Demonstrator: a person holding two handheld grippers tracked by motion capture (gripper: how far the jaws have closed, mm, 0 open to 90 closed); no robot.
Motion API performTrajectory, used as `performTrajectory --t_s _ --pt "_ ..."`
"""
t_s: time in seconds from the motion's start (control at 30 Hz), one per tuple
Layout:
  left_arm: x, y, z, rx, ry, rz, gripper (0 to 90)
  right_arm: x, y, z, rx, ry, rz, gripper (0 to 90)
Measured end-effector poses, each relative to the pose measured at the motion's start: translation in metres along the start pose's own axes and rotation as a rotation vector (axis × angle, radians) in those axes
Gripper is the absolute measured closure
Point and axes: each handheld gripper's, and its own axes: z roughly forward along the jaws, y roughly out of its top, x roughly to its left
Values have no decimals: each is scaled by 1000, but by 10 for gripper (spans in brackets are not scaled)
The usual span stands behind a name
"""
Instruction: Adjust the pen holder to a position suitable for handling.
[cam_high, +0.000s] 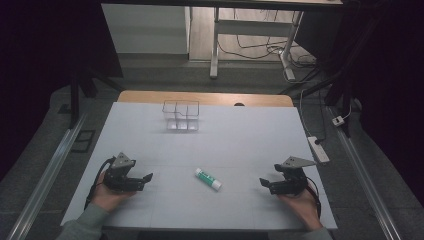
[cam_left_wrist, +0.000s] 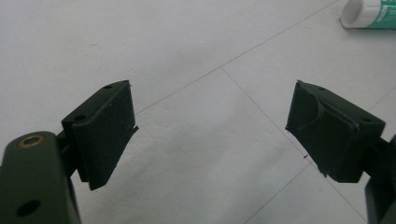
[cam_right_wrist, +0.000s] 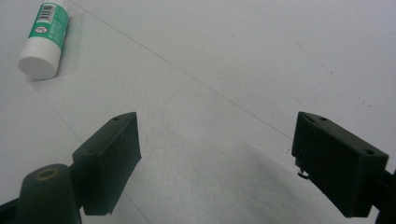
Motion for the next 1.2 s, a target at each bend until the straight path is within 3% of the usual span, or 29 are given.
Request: performTrajectory --t_s 1.2 --pt "2 1 2 -1 5 4 165 0 0 0 5 -15 6 181"
